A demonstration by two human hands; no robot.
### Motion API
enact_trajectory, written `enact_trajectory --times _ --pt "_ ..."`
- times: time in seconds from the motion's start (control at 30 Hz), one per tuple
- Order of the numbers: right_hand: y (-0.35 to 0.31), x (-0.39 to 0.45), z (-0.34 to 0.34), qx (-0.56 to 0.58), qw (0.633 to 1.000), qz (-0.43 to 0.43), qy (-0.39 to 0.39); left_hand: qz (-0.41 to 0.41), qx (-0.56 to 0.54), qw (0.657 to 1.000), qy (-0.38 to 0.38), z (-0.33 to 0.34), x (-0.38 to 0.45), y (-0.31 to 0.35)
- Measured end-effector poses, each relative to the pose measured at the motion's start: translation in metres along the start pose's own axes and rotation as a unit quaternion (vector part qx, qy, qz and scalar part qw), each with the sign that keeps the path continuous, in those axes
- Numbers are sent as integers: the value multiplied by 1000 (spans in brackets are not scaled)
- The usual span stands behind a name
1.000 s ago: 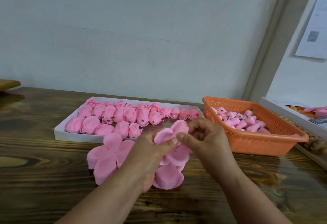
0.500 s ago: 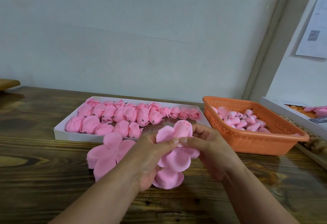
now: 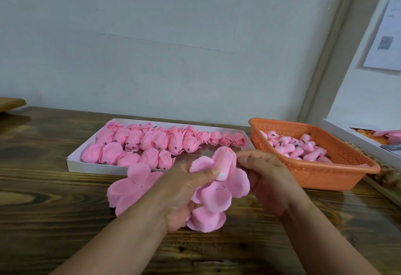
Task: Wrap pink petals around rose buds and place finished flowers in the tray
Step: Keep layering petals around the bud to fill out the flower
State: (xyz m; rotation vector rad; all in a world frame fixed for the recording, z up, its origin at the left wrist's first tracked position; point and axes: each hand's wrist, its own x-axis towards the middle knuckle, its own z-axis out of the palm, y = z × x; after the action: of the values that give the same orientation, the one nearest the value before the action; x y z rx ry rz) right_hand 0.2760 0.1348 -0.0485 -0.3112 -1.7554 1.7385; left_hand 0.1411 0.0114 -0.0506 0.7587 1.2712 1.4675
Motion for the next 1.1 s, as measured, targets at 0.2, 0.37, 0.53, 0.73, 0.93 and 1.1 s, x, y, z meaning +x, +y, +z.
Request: enact_trajectory --times 0.2,0.37,0.53,0.73,0.93,1.1 --pt "6 -1 -5 -9 998 6 -60 -21 -6 998 -60 -1 -4 1" --pt "7 -4 -1 -29 995 -51 -84 -30 5 997 -66 -2 -4 2" --pt "16 -6 2 -43 997 -60 -34 -16 19 1000 -6 0 -4 -1" --pt "17 -14 7 -65 994 -74 -40 -40 14 993 106 2 1 -6" --pt "11 -18 9 -212 969 -121 -33 -40 59 986 153 0 5 -9" --pt "0 -11 9 -269 954 -85 -96 -18 135 985 101 -4 5 -14"
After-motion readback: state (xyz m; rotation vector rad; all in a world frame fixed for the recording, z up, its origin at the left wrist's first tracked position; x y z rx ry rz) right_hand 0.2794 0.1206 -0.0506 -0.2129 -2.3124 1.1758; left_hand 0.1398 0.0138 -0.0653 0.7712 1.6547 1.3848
